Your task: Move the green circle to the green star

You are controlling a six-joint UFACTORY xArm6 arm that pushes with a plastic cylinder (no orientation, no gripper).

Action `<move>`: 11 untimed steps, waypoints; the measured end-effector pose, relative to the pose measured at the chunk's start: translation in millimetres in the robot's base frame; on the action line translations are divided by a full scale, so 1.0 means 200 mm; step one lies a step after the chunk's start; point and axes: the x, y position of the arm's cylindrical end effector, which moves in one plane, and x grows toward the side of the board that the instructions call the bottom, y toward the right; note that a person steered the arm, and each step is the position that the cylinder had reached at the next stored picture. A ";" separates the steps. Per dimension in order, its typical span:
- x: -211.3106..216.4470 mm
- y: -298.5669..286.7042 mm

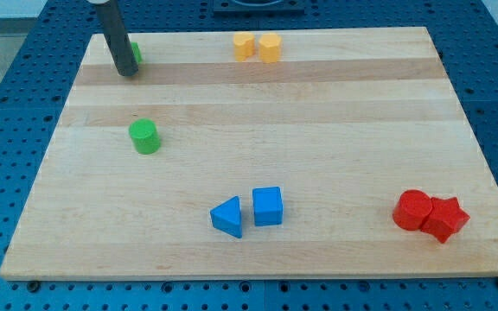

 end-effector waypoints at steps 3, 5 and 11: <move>0.34 0.38; 0.72 0.61; 0.67 0.24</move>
